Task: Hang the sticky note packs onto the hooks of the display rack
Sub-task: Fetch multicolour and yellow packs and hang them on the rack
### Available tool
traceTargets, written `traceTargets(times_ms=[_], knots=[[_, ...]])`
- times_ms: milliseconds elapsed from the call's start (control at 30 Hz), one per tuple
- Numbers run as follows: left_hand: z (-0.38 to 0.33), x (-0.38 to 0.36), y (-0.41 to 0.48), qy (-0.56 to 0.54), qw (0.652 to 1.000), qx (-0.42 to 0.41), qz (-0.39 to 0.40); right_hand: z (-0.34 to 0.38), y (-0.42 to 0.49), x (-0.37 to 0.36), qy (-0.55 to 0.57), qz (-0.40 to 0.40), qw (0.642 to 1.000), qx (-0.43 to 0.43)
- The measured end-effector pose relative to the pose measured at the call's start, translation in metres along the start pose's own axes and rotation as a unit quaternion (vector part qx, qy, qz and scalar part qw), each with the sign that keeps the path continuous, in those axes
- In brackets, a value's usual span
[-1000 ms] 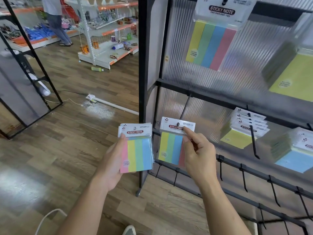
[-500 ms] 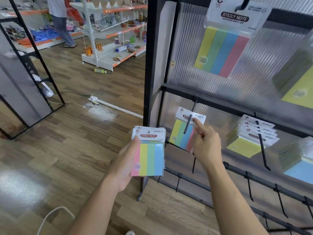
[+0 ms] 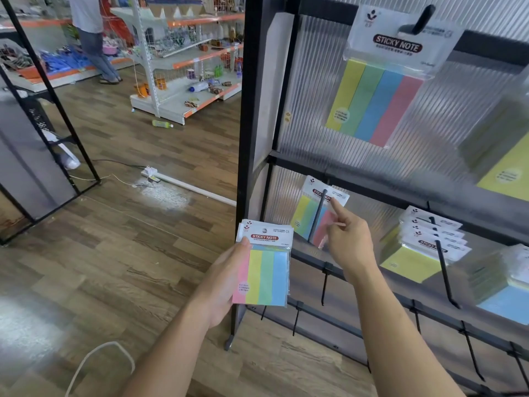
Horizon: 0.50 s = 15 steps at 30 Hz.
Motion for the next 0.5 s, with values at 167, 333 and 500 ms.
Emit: traceTargets(times_ms=[167, 333, 500], knots=[[0.003, -0.008, 0.000, -0.009, 1.000, 0.013, 0.008, -0.008, -0.019, 0.003, 0.008, 0.004, 1.000, -0.002], [0.008, -0.017, -0.004, -0.022, 1.000, 0.021, 0.002, -0.011, -0.048, 0.002, 0.108, 0.061, 0.992, -0.039], [0.015, -0.024, -0.013, -0.024, 0.999, 0.021, 0.006, -0.012, -0.069, -0.006, 0.158, 0.126, 0.978, -0.055]])
Point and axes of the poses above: each hand's wrist, its own y-axis towards the middle knuckle, its own x-axis out of the back of the hand, z = x × y, the point moved 1 cm from there along y, towards the middle knuckle, and after that the axes turned 12 degrees about y, right-handed, at the moved point
